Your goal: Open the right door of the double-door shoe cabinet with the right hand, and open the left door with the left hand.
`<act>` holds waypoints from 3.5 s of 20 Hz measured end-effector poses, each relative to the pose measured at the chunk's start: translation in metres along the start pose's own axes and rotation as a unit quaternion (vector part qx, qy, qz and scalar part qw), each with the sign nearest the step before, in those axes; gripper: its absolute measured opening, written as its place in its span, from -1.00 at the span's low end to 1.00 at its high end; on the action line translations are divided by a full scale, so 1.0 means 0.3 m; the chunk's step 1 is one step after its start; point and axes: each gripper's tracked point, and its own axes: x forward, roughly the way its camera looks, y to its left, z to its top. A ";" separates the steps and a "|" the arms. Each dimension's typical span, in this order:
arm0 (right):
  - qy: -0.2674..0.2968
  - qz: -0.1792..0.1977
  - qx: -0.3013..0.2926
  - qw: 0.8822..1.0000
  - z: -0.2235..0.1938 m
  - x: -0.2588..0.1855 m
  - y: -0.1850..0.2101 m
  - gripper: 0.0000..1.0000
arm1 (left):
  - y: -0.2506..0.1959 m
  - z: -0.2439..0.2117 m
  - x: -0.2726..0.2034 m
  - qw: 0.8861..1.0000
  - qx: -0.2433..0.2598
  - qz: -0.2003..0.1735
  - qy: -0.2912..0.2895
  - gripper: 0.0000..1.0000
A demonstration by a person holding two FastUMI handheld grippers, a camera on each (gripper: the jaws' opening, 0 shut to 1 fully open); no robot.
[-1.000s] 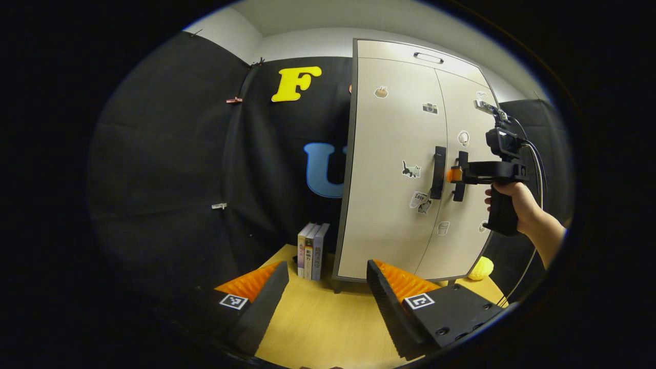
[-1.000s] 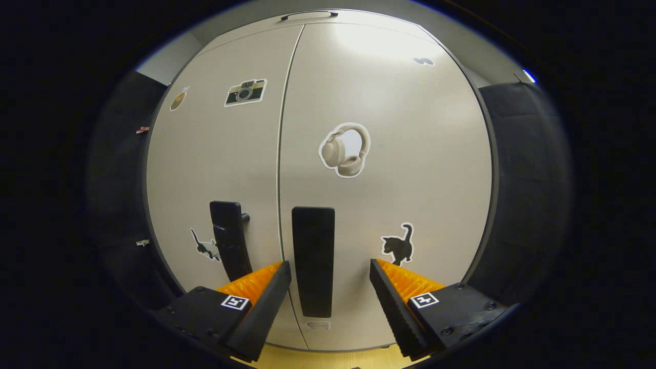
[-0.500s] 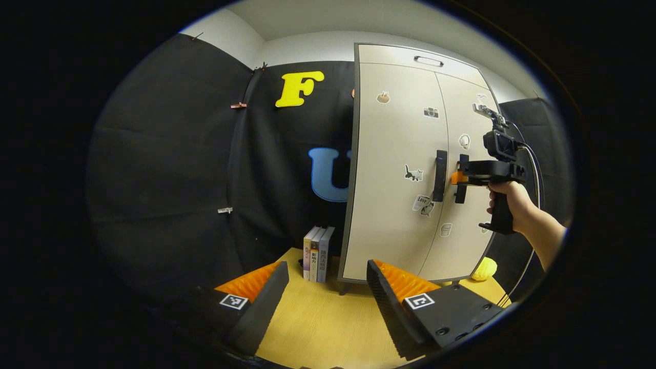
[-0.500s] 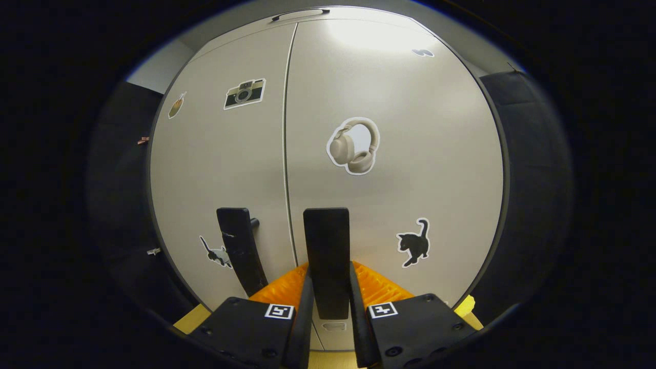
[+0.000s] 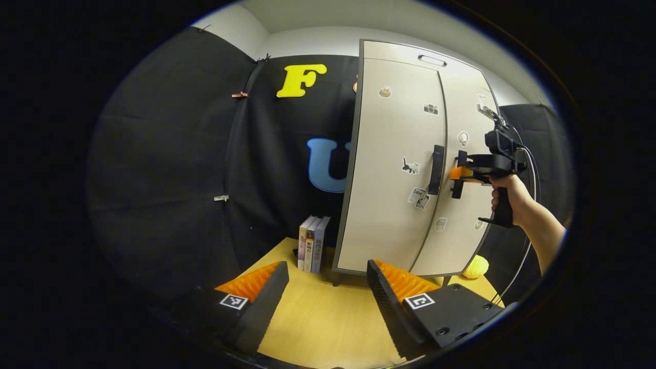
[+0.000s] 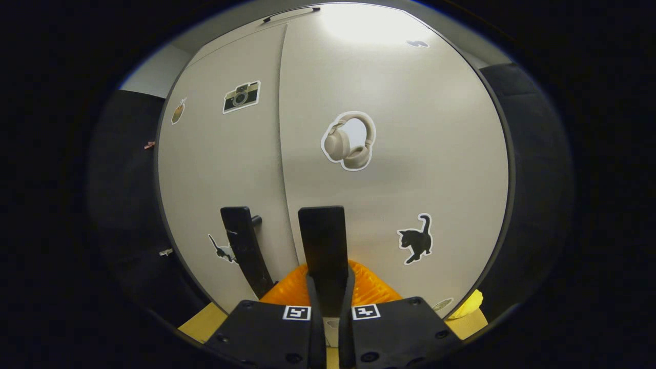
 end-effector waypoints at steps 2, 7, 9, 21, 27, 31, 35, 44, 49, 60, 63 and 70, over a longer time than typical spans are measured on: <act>-0.003 0.001 0.003 1.000 -0.005 -0.030 -0.001 -0.72 | -0.010 0.008 0.000 1.000 0.002 -0.007 -0.002 0.91; -0.008 -0.009 0.004 1.000 0.000 -0.090 -0.018 -0.72 | -0.034 0.034 -0.012 0.999 0.032 -0.039 -0.009 0.90; -0.019 -0.022 0.009 1.000 0.006 -0.108 -0.028 -0.72 | -0.044 0.029 -0.008 0.998 0.042 -0.056 0.001 0.90; -0.009 -0.064 0.004 0.998 0.005 -0.207 -0.107 -0.73 | -0.126 0.080 0.017 0.988 0.068 -0.138 -0.004 0.90; -0.012 -0.071 0.008 0.997 0.014 -0.273 -0.185 -0.75 | -0.195 0.068 0.034 0.989 0.075 -0.129 0.001 0.90; -0.018 -0.061 0.001 0.998 0.024 -0.293 -0.243 -0.76 | -0.269 0.060 0.048 0.992 0.074 -0.102 0.006 0.90; -0.014 -0.029 0.000 0.999 0.025 -0.308 -0.275 -0.77 | -0.373 0.070 0.054 0.995 0.079 -0.061 0.002 0.90; -0.040 0.008 -0.017 0.999 0.046 -0.269 -0.343 -0.88 | -0.632 0.042 0.013 0.996 0.086 -0.025 0.000 0.89; -0.044 0.023 -0.004 0.999 0.049 -0.269 -0.342 -0.85 | -0.695 0.047 -0.012 0.996 0.081 -0.023 -0.010 0.89; -0.012 -0.056 0.013 0.998 -0.044 -0.390 -0.409 -0.87 | -0.626 0.146 0.117 0.995 0.086 -0.049 -0.030 0.89; -0.003 -0.085 0.032 0.996 -0.077 -0.433 -0.425 -0.86 | -0.624 0.226 0.202 0.992 0.093 -0.064 -0.048 0.89; 0.009 -0.139 0.022 0.990 -0.139 -0.505 -0.459 0.70 | -0.688 0.390 0.435 0.989 0.103 -0.079 -0.070 0.89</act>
